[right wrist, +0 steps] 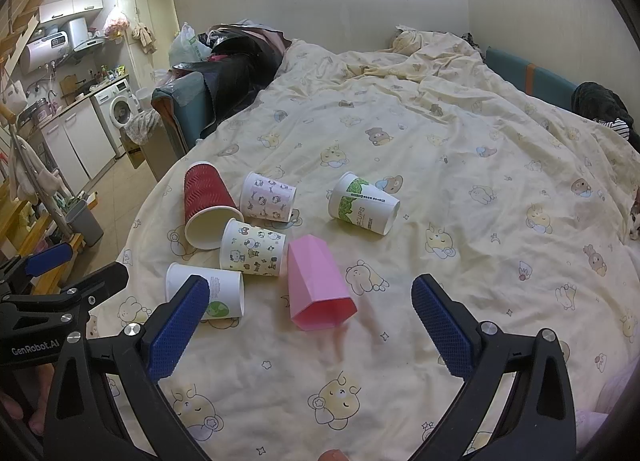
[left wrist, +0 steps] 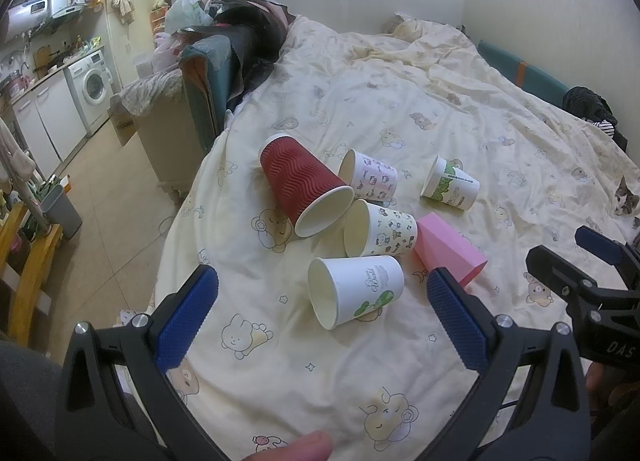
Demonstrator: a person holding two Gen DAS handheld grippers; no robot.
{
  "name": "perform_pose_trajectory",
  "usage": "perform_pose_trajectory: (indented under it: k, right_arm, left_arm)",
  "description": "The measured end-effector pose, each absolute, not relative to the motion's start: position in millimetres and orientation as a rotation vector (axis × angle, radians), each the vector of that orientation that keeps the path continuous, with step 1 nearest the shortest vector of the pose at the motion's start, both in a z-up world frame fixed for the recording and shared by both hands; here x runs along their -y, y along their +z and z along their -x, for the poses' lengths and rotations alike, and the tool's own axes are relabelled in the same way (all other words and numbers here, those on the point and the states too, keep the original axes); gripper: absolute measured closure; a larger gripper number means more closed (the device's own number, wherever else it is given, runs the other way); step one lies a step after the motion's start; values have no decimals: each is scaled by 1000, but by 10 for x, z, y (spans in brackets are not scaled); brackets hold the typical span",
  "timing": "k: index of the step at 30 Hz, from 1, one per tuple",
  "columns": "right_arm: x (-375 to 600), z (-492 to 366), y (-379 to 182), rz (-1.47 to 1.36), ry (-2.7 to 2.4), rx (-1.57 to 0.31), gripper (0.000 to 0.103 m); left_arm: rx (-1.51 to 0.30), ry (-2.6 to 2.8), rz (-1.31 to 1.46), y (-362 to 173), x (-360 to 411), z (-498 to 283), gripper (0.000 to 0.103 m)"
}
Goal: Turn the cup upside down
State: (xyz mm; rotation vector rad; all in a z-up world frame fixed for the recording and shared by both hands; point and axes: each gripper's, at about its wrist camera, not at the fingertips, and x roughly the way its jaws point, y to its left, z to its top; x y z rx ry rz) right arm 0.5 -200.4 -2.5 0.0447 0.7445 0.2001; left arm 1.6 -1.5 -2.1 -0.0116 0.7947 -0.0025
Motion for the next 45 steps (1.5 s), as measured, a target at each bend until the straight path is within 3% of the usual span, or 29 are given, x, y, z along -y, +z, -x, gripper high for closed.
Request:
perform_pose_trajectory:
  k: [34,45]
  right_arm:
    - [1991,-13,26,-48,193,-738,0]
    - [2004,-462,22,-30,237,-850,0]
  left_arm:
    - [-823,0,41,-13,-35,-21,0]
    - [-1046,51,164,-62,-431,-653,0]
